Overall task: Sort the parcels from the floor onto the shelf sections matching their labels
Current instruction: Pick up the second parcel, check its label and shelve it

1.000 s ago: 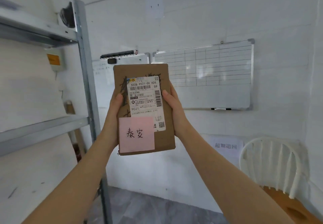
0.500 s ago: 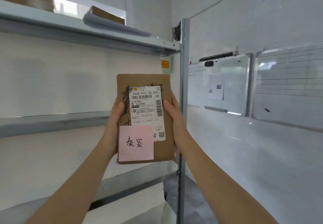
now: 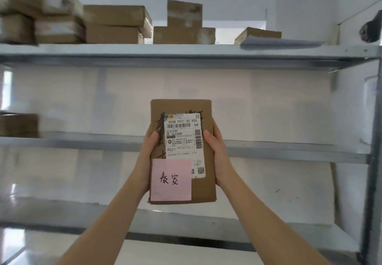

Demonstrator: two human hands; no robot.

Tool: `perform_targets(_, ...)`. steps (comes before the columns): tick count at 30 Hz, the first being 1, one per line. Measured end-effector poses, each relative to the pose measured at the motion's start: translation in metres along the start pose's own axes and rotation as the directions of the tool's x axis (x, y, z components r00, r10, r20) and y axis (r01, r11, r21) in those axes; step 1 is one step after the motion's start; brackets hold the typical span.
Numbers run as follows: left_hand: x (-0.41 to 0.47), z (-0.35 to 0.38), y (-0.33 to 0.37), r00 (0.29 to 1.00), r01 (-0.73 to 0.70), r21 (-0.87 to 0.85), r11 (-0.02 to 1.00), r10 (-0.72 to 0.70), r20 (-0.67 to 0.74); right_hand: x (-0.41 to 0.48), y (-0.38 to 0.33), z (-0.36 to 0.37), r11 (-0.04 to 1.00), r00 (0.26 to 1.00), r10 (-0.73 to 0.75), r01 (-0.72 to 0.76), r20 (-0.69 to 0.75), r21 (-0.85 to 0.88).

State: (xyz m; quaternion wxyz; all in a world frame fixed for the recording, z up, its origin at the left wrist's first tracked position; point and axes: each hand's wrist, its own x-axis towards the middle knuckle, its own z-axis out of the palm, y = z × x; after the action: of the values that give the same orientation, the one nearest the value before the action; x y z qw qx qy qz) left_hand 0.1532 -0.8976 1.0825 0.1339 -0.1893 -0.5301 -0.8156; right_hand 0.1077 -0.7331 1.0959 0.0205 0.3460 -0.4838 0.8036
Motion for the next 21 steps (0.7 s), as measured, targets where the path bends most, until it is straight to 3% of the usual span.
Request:
perform_targets(10,-0.052,-0.162,0.091,0.951,-0.168,0.16,0.973,0.203,-0.234,0.059,0.118,0.165,0.97,0.961,0.097,-0.15,0.261,0.191)
perform_targets(21,-0.152,-0.32,0.167,0.871,-0.165,0.24,0.957,0.255,-0.419,0.047,0.239,0.347,0.918,0.873,0.134,-0.287,0.468,0.273)
